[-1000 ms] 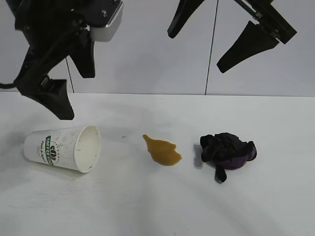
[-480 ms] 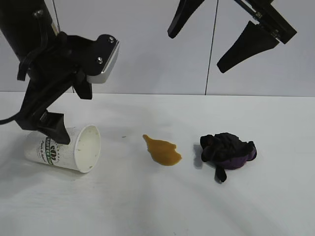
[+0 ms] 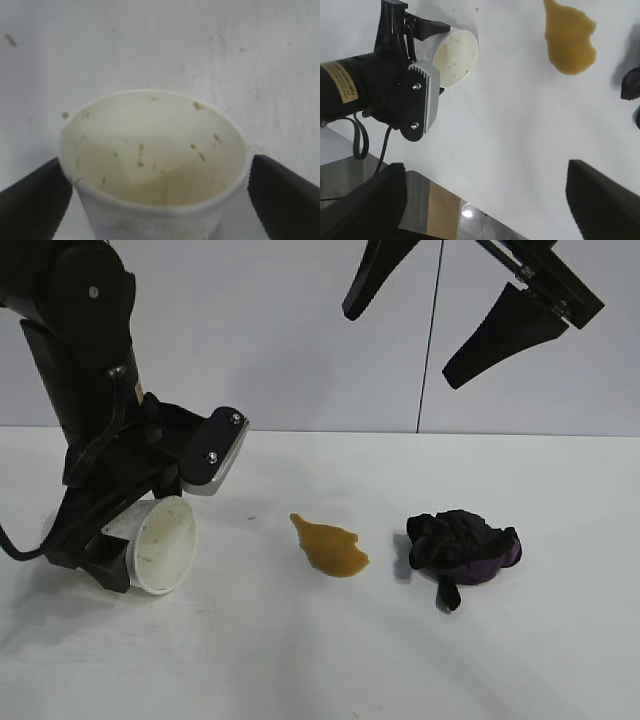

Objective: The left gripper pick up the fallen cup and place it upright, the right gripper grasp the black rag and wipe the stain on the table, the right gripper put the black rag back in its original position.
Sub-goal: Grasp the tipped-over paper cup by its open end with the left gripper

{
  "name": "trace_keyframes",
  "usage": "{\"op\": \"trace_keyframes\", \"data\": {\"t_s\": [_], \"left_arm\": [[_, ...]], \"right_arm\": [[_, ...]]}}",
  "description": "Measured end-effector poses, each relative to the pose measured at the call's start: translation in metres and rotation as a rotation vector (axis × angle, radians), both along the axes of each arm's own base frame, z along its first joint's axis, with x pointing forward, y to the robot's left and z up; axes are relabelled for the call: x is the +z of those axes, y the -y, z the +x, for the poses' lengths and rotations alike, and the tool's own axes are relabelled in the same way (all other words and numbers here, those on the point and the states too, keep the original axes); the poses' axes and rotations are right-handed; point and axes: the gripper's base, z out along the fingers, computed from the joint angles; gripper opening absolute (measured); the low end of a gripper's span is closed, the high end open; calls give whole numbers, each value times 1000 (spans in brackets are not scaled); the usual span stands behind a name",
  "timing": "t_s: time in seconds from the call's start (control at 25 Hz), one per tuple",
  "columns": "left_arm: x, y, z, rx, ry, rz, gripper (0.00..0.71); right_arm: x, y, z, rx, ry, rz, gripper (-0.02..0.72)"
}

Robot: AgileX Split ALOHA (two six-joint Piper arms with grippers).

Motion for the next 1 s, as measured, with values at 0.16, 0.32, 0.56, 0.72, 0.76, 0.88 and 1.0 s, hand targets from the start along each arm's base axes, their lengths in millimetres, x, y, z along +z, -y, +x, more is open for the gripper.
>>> {"op": "trace_keyframes", "data": {"t_s": [0.16,0.32,0.56,0.72,0.76,0.88,1.0], "left_arm": [[-2,4,5,-10,49,-36,687],[-2,5,6,-13,65,-48,685],[-1,5,7,1,66,-53,566],[-1,5,7,10,71,-60,540],[-1,6,7,14,75,-64,538],[0,8,9,45,94,-99,536],[14,14,12,97,150,-208,536]], "right_arm": [[0,1,0,1,3,-11,601],[-1,2,0,3,6,-21,601],[-1,2,0,3,7,-23,601],[-1,2,0,3,7,-23,601],[-1,2,0,3,7,-23,601],[-1,2,0,3,7,-24,601],[-1,2,0,3,7,-24,601]]}}
